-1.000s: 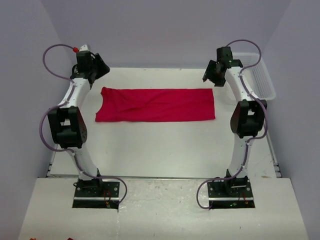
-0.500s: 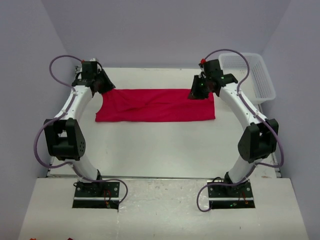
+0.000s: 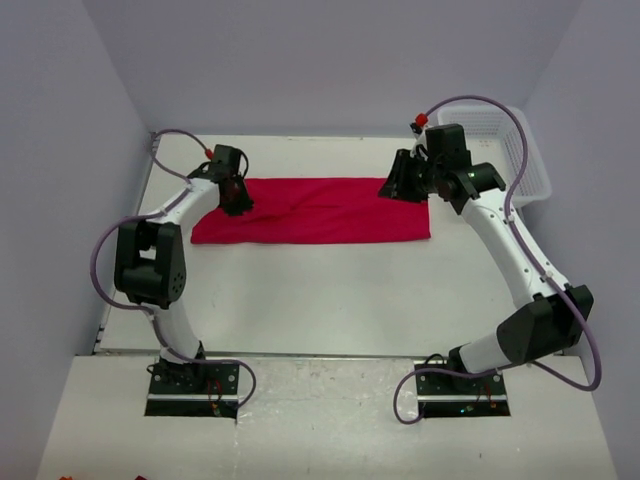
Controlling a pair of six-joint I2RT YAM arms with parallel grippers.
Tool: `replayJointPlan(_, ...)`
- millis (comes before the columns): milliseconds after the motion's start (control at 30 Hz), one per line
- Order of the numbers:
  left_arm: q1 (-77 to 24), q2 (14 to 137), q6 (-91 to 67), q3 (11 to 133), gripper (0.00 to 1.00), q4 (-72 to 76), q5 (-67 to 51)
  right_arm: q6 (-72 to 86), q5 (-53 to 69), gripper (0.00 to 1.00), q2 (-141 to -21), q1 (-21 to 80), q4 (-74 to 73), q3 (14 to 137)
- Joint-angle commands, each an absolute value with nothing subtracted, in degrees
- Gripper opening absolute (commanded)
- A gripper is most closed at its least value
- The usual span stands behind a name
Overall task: Fold and stack the t-shirts
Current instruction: Fold the other side of the tshirt into a rectangle
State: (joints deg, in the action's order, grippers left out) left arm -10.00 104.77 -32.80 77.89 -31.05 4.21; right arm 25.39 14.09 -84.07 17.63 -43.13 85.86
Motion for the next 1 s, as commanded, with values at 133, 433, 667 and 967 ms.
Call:
replayJointPlan(133,-10.72,108.1,-32.35,79.19,0.25,-32.96,14.23,24.17,15.56,0.33,-84.46,17.58,-42.01,85.52)
replayJointPlan(433,-10.72,110.39,-31.82,79.63,0.25,-32.96,17.05,24.34,15.82,0.33,-85.17,17.58,-41.84,85.51)
replayJointPlan(667,-10.55,111.88,-31.2,79.98,0.31,-32.35,15.91,24.52,15.82,0.34,-85.34,17.49,-41.66,85.52)
replayJointPlan(967,-9.32,112.33,-30.67,78.75,0.27,-30.24,13.89,24.87,16.7,0.34,-85.43,17.23,-41.4,85.43)
